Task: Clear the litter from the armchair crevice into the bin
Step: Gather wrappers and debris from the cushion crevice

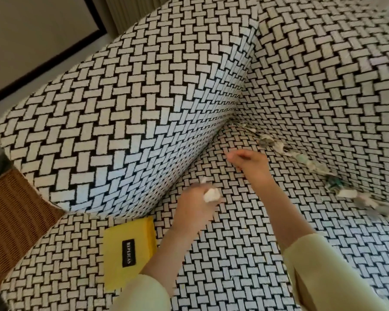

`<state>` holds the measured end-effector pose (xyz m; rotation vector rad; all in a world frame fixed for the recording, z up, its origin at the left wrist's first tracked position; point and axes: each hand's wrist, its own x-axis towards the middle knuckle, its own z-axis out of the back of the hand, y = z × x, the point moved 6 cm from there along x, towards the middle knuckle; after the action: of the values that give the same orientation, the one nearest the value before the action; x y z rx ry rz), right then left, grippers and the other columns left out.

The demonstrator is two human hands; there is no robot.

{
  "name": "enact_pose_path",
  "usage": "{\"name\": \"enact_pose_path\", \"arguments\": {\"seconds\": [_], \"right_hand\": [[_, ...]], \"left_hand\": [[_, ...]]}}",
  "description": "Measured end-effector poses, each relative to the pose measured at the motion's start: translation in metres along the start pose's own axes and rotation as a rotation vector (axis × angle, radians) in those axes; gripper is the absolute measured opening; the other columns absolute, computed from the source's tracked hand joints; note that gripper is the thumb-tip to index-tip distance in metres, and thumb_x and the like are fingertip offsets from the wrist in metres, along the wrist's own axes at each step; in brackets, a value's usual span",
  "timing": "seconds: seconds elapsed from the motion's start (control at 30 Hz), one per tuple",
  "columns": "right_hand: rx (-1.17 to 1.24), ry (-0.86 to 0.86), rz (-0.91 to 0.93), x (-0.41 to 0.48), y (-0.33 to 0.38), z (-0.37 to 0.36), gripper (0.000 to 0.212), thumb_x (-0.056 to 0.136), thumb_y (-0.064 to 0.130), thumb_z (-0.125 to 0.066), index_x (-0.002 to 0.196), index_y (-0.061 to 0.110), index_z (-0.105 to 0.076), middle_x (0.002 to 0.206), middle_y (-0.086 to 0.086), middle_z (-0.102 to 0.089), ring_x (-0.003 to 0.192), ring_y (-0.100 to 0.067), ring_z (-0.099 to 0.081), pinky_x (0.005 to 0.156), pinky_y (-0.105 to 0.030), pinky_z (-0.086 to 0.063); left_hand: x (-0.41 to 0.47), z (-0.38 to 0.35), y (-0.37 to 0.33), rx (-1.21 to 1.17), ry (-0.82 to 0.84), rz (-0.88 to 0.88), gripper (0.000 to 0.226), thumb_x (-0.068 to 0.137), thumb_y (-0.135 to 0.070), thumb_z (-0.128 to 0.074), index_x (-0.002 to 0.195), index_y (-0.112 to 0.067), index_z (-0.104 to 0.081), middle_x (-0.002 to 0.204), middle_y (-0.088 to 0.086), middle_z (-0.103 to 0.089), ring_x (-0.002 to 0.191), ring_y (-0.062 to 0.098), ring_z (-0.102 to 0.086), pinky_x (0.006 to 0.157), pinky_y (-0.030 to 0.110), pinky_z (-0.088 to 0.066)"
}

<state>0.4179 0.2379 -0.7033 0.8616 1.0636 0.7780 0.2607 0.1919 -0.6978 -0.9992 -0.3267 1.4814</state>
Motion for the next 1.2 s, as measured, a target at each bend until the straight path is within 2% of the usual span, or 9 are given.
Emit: {"name": "enact_pose_path", "arguments": {"seconds": [0.1,0.27,0.4,0.47,0.6,0.77,0.9,1.03,1.2], "right_hand": [[-0.018,0.136,-0.069,-0.029,-0.007,-0.002,0.007,0.08,0.014,-0.068,0.087,0.016,-0.07,0.074,0.012,-0.065,0.065,-0.001,-0.054,0.057,-0.006,-0.047],[-0.164,0.258,-0.02,-0.076,-0.021,-0.016,0.021,0.078,0.012,-0.07,0.1,0.013,-0.07,0.072,0.016,-0.063,0.058,0.016,-0.057,0.063,0.0,-0.045],[0.1,0.204,-0.074,-0.102,-0.017,-0.032,0.012,0.082,0.005,-0.064,0.092,0.002,-0.069,0.076,0.01,-0.065,0.059,0.012,-0.06,0.058,-0.003,-0.046],[0.257,0.189,-0.148,-0.115,-0.015,-0.045,0.008,0.084,0.005,-0.061,0.083,0.008,-0.068,0.076,0.003,-0.068,0.067,-0.003,-0.064,0.064,-0.012,-0.051],[0.547,0.1,-0.232,-0.141,-0.012,-0.062,0.011,0.083,0.003,-0.058,0.08,0.007,-0.068,0.089,-0.01,-0.069,0.086,-0.025,-0.063,0.085,-0.038,-0.05],[0.796,0.128,-0.268,-0.178,0.0,-0.098,0.023,0.065,0.014,-0.064,0.086,0.003,-0.068,0.096,-0.012,-0.07,0.091,-0.023,-0.066,0.087,-0.034,-0.049],[0.788,0.199,-0.289,-0.217,0.012,-0.142,0.014,0.08,0.003,-0.062,0.093,0.001,-0.067,0.103,-0.015,-0.068,0.102,-0.027,-0.063,0.095,-0.038,-0.048],[0.711,0.273,-0.268,-0.246,0.02,-0.185,0.012,0.088,0.002,-0.056,0.092,0.006,-0.067,0.095,-0.01,-0.069,0.092,-0.022,-0.065,0.085,-0.033,-0.053],[0.518,0.302,-0.282,-0.293,0.013,-0.252,0.023,0.09,0.007,-0.055,0.072,0.018,-0.064,0.081,-0.004,-0.068,0.085,-0.022,-0.065,0.082,-0.036,-0.054]], "left_hand": [[0.0,0.012,0.016,-0.516,-0.041,0.352,0.025,0.083,-0.024,-0.067,0.105,-0.013,-0.062,0.082,-0.002,-0.063,0.071,0.015,-0.061,0.066,0.028,-0.053],[-0.012,0.013,0.029,-0.76,-0.057,0.453,0.021,0.087,-0.016,-0.062,0.107,-0.013,-0.055,0.082,0.001,-0.059,0.061,0.015,-0.055,0.05,0.021,-0.05],[-0.022,0.009,0.029,-0.961,0.008,0.518,0.003,0.09,-0.015,-0.056,0.091,-0.017,-0.056,0.076,0.0,-0.055,0.059,0.01,-0.054,0.052,0.023,-0.045],[-0.029,0.008,0.017,-1.048,0.101,0.5,0.007,0.089,-0.015,-0.056,0.084,-0.021,-0.056,0.069,0.0,-0.056,0.047,0.009,-0.054,0.044,0.018,-0.041],[-0.051,0.021,0.004,-1.207,0.133,0.453,0.01,0.09,-0.015,-0.054,0.097,-0.018,-0.059,0.074,0.001,-0.06,0.063,0.016,-0.056,0.055,0.026,-0.044],[-0.082,0.043,0.018,-1.383,0.045,0.384,0.009,0.086,-0.017,-0.055,0.091,-0.012,-0.061,0.078,0.006,-0.06,0.072,0.021,-0.059,0.064,0.032,-0.047],[-0.119,0.078,0.048,-1.484,-0.092,0.238,0.013,0.085,-0.019,-0.053,0.079,-0.009,-0.058,0.064,0.004,-0.063,0.057,0.016,-0.065,0.058,0.026,-0.051],[-0.15,0.111,0.085,-1.532,-0.275,0.224,0.027,0.086,-0.018,-0.053,0.105,0.0,-0.057,0.085,0.014,-0.06,0.072,0.023,-0.063,0.063,0.028,-0.054],[-0.195,0.154,0.138,-1.625,-0.465,0.237,0.015,0.094,-0.013,-0.045,0.086,-0.007,-0.056,0.065,0.004,-0.06,0.053,0.013,-0.062,0.049,0.019,-0.053]]}}
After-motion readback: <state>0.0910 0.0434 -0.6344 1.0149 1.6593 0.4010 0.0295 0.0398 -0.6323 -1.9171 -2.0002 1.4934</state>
